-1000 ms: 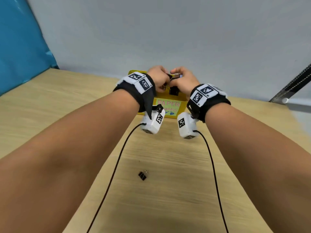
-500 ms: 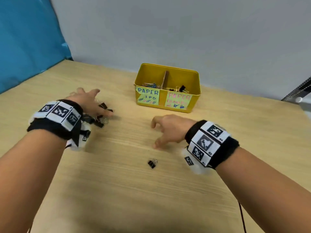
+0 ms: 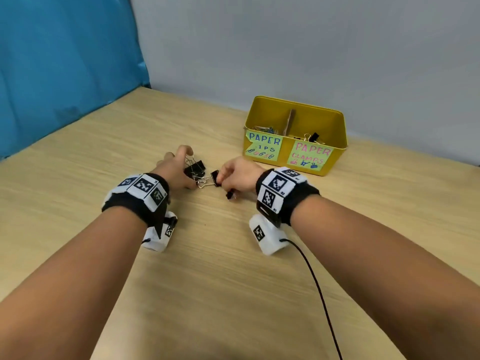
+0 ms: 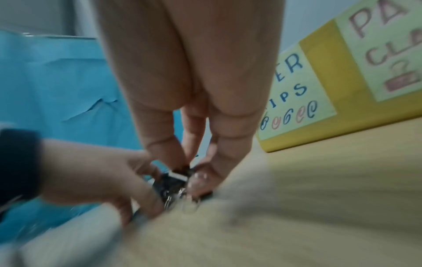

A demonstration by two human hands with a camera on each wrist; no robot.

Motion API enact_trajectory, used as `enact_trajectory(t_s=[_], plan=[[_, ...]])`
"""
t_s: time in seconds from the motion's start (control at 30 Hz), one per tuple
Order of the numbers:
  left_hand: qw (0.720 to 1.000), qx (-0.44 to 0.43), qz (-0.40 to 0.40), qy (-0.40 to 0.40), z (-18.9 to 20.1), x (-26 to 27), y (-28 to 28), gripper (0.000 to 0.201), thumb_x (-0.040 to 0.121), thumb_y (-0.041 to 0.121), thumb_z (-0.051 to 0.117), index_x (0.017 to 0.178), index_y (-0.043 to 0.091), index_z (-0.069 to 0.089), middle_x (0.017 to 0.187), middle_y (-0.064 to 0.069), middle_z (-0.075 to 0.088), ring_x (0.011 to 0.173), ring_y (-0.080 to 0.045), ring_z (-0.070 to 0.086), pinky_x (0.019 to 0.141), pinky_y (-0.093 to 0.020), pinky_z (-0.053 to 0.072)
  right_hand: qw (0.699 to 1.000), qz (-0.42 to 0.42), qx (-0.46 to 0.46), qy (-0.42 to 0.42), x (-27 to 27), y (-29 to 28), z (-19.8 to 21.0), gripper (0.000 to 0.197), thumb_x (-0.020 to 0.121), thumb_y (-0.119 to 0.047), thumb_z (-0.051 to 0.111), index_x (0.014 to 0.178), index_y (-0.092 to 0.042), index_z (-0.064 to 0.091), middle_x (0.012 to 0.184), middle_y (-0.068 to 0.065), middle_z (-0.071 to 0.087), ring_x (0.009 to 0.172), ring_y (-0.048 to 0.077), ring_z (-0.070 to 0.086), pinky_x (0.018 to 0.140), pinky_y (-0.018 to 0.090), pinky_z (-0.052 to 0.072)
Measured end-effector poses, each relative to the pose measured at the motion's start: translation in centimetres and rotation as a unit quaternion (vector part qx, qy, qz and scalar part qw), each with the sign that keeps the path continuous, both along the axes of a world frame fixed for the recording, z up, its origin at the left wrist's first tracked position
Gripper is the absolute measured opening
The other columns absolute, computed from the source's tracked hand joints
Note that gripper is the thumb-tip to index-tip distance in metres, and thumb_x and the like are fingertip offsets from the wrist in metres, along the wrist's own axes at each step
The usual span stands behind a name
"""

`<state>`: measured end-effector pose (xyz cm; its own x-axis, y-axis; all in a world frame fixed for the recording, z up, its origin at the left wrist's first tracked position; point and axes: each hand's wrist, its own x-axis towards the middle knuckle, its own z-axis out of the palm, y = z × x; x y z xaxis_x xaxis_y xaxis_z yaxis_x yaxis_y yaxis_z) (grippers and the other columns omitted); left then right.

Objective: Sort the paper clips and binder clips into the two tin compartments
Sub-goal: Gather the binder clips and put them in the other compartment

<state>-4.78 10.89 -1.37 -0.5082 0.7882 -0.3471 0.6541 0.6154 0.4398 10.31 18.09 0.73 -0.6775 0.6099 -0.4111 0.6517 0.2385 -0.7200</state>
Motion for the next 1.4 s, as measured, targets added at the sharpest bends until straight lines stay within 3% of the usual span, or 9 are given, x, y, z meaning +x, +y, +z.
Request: enact_trajectory(t_s=[0.13, 0.27, 0.43, 0.57, 0.73, 0.9, 1.0, 1.2, 1.4], plan=[[1.0, 0.002, -0.015, -0.015, -0.5, -0.1, -0.4, 0.081, 0.067, 0.017, 0.077, 0.132, 0.029, 0.03, 0.131, -0.014, 0.039, 0.119, -0.033, 0.045, 0.102, -0.049, 0.043, 0.988, -0.1, 0.071, 0.096, -4.4, 1.8, -0.1, 0.018, 0.085, -0.003, 0.055, 0.095, -0.012, 0.066, 0.089, 0.004, 0.062, 0.08, 0.021, 0.06, 0.078, 0.034, 0.051], [1.0, -0.008, -0.018, 0.001, -0.8, -0.1, -0.5, 0.08, 0.071, 0.019, 0.075, 0.136, 0.025, 0.029, 0.132, -0.017, 0.038, 0.123, -0.035, 0.042, 0.103, -0.047, 0.042, 0.981, 0.016, 0.143, -0.13, -5.7, 0.9, -1.5, 0.045, 0.091, -0.034, 0.045, 0.132, -0.016, 0.049, 0.136, 0.013, 0.042, 0.118, 0.033, 0.051, 0.094, 0.035, 0.042], [0.999, -0.024, -0.039, 0.006, -0.8, 0.7, -0.1, 0.076, 0.075, 0.02, 0.071, 0.139, 0.021, 0.028, 0.134, -0.017, 0.033, 0.12, -0.036, 0.047, 0.101, -0.041, 0.044, 0.964, 0.112, 0.13, -0.205, -4.1, 0.0, -1.7, 0.068, 0.066, -0.02, 0.067, 0.129, -0.017, 0.041, 0.125, 0.01, 0.034, 0.104, 0.032, 0.055, 0.079, 0.037, 0.053], [0.998, -0.021, -0.059, -0.009, -0.5, 1.7, 0.5, 0.067, 0.076, 0.014, 0.069, 0.134, 0.016, 0.035, 0.132, -0.016, 0.036, 0.103, -0.03, 0.052, 0.081, -0.03, 0.047, 0.955, 0.121, 0.174, -0.205, -3.7, -0.5, -1.8, 0.068, 0.07, -0.018, 0.076, 0.129, -0.007, 0.043, 0.129, 0.013, 0.046, 0.109, 0.031, 0.058, 0.082, 0.034, 0.05], [0.995, -0.002, -0.066, -0.071, -0.7, 3.2, 0.9, 0.051, 0.07, 0.002, 0.069, 0.117, 0.008, 0.05, 0.118, -0.013, 0.045, 0.065, -0.014, 0.054, 0.037, -0.012, 0.044, 0.986, 0.014, 0.104, -0.13, -1.9, 0.5, -1.9, 0.045, 0.073, -0.011, 0.076, 0.114, 0.001, 0.062, 0.109, 0.014, 0.068, 0.098, 0.027, 0.065, 0.09, 0.034, 0.054], [0.981, 0.062, -0.053, -0.176, -1.2, 5.4, 0.9, 0.04, 0.07, -0.005, 0.066, 0.101, 0.01, 0.046, 0.101, -0.012, 0.051, 0.055, -0.014, 0.055, 0.042, -0.018, 0.051, 0.994, -0.104, 0.011, -0.023, 1.0, 0.9, -3.4, 0.031, 0.072, -0.001, 0.072, 0.103, -0.003, 0.065, 0.092, 0.013, 0.065, 0.085, 0.024, 0.063, 0.088, 0.041, 0.056], [0.97, 0.123, -0.06, -0.202, -0.6, 7.4, 1.1, 0.037, 0.072, -0.003, 0.065, 0.1, 0.011, 0.046, 0.097, -0.01, 0.05, 0.058, -0.014, 0.054, 0.051, -0.022, 0.052, 0.98, -0.182, -0.051, 0.059, 3.4, 0.7, -3.9, 0.044, 0.072, 0.005, 0.069, 0.114, 0.0, 0.058, 0.087, 0.013, 0.062, 0.08, 0.025, 0.061, 0.085, 0.043, 0.056], [0.95, 0.223, -0.154, -0.153, 3.4, 12.7, 3.4, 0.041, 0.066, 0.009, 0.072, 0.099, 0.019, 0.05, 0.114, -0.009, 0.056, 0.099, -0.02, 0.055, 0.082, -0.029, 0.047, 0.949, -0.28, 0.027, 0.143, 7.5, 1.8, -1.6, 0.044, 0.074, -0.004, 0.061, 0.118, -0.004, 0.057, 0.114, 0.02, 0.066, 0.108, 0.035, 0.061, 0.096, 0.051, 0.049], [0.917, 0.342, -0.165, -0.124, 10.0, 14.6, 9.1, 0.046, 0.066, 0.009, 0.072, 0.109, 0.009, 0.057, 0.116, -0.014, 0.06, 0.097, -0.02, 0.056, 0.087, -0.026, 0.047, 0.922, -0.31, 0.164, 0.164, 10.0, 6.5, 7.8, 0.037, 0.078, -0.003, 0.057, 0.114, -0.01, 0.062, 0.102, 0.01, 0.066, 0.1, 0.029, 0.065, 0.088, 0.042, 0.055]])
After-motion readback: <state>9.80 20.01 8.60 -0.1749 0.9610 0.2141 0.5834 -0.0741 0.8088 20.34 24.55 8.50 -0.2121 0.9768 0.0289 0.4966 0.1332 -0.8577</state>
